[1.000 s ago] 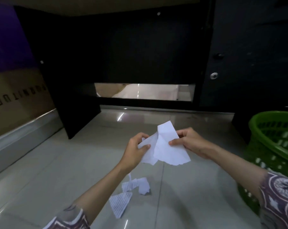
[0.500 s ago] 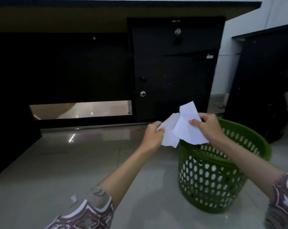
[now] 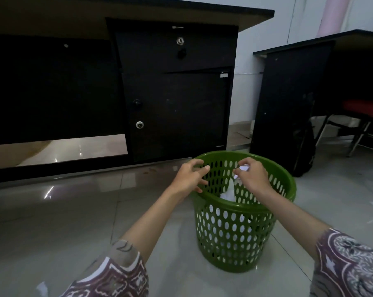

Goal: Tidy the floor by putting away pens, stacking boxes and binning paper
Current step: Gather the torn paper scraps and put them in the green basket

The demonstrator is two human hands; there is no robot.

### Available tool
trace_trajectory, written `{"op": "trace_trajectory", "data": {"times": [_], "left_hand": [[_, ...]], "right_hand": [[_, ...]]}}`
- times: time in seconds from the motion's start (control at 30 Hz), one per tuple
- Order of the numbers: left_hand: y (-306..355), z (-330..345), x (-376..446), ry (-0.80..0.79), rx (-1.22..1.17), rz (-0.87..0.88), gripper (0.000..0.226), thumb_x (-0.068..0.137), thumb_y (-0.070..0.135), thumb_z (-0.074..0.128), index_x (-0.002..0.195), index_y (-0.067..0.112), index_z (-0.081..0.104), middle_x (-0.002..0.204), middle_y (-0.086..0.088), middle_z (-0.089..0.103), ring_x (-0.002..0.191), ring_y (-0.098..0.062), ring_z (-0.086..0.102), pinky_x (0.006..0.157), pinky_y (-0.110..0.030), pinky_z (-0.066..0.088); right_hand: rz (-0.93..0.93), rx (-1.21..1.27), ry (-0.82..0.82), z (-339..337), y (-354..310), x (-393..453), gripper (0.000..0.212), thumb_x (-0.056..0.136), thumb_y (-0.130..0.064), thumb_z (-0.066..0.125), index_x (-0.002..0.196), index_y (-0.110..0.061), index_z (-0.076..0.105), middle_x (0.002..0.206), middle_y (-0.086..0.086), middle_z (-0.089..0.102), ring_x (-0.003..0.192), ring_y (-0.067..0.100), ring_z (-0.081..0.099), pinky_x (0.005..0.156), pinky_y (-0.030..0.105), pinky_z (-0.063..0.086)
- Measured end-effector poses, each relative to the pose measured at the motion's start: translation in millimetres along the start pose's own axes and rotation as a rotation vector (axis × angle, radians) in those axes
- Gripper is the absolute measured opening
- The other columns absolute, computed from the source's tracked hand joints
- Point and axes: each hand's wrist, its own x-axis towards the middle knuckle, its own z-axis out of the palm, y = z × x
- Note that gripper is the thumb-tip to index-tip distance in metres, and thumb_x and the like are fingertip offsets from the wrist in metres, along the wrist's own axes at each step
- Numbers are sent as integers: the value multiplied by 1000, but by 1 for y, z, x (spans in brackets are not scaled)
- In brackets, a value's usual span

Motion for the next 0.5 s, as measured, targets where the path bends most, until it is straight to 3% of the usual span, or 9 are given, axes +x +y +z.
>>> {"op": "trace_trajectory", "data": {"times": [0.13, 0.2, 0.27, 0.37, 0.5], "left_hand": [[-7, -15, -3, 65, -12, 21, 39, 95, 25, 50, 132, 12, 45, 119, -4, 54, 97, -21, 62, 61, -24, 51], [-9, -23, -4, 89, -5, 28, 37, 95, 24, 50, 129, 11, 47, 117, -4, 56, 96, -20, 62, 60, -24, 51], [-12, -30, -5, 106, 2, 24, 36, 95, 23, 50, 128, 10, 48, 116, -5, 57, 95, -20, 62, 59, -24, 51], [-16, -42, -7, 132, 4, 12, 33, 95, 22, 50, 125, 9, 50, 112, -5, 57, 95, -20, 61, 59, -25, 50], [-23, -62, -15, 164, 37, 3, 28, 95, 21, 50, 119, 8, 52, 107, -3, 55, 87, -17, 60, 58, -25, 48]], "right_hand": [[-58, 30, -9, 7, -7, 1, 10, 90, -10, 53, 98, -9, 60, 107, 12, 60, 63, 16, 50, 53, 26, 40], [-58, 7, -10, 13, -13, 2, 11, 92, -11, 52, 89, -11, 62, 97, 10, 64, 63, 14, 51, 54, 27, 42], [-19, -66, -29, 17, -20, 2, 16, 93, -12, 50, 86, -11, 64, 88, 5, 63, 72, 19, 58, 66, 34, 50], [20, -177, -69, 24, -24, 6, 23, 93, -11, 46, 80, -20, 63, 91, 2, 65, 61, 17, 52, 65, 35, 48], [11, -163, -51, 33, -37, 3, 22, 92, -12, 45, 85, -17, 66, 91, 3, 65, 70, 19, 56, 67, 35, 48]]}}
